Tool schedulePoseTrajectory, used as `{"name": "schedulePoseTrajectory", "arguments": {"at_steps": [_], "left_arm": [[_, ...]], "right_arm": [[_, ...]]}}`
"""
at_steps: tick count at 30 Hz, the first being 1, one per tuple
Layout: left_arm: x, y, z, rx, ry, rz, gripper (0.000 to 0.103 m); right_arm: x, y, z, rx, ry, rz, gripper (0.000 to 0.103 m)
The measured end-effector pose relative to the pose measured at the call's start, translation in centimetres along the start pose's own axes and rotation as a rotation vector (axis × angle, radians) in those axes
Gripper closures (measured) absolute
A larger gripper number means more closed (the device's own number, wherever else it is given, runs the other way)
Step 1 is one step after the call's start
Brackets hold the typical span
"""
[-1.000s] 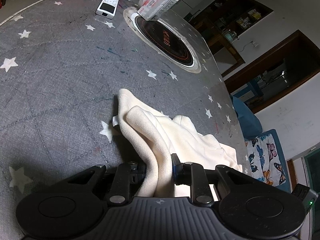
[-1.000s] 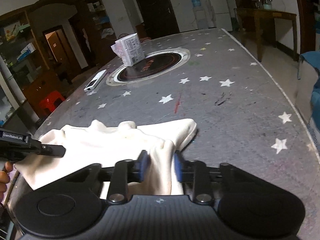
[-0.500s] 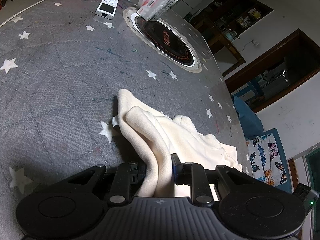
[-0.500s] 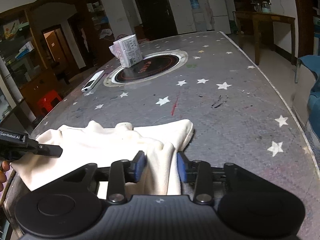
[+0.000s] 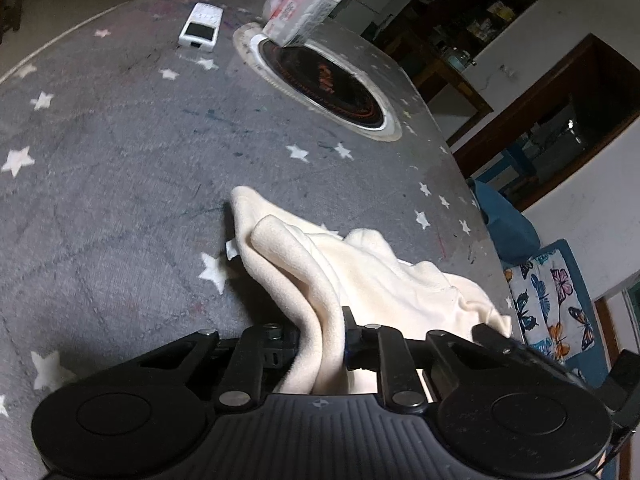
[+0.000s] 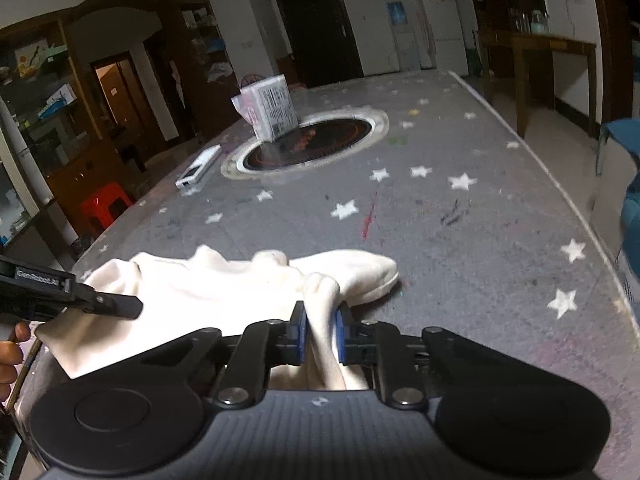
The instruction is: Fold clothes
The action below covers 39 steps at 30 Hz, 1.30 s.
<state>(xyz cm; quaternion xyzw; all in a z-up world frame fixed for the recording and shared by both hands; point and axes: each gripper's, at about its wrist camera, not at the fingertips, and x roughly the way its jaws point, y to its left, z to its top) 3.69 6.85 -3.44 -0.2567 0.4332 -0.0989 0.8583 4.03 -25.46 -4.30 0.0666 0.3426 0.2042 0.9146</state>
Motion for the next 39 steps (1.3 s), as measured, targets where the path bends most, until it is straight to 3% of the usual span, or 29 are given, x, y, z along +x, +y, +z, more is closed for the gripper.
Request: {"name": "schedulePoseTrajectory", "arguments": {"at_steps": [10,19,39], "left_arm": [[-1.0,-4.1,1.5,0.147,-0.032,-0.021,0.087],[0.1,-8.0,2.9,0.216,-0.028,-0.049,0.087],[8.5,-16.2,5.1,0.319,0.026,-0.044,0.086]], "right_arm": [[-3.7,1.5,2.2,-0.084,-0.104,-0.013,0.091],[-6.4,0.1,4.4,-0.099,-0.180,-0.083,0.091],[-5.8,-7.2,7.1,-0.055,-0.197,-0.236,0.091]]}}
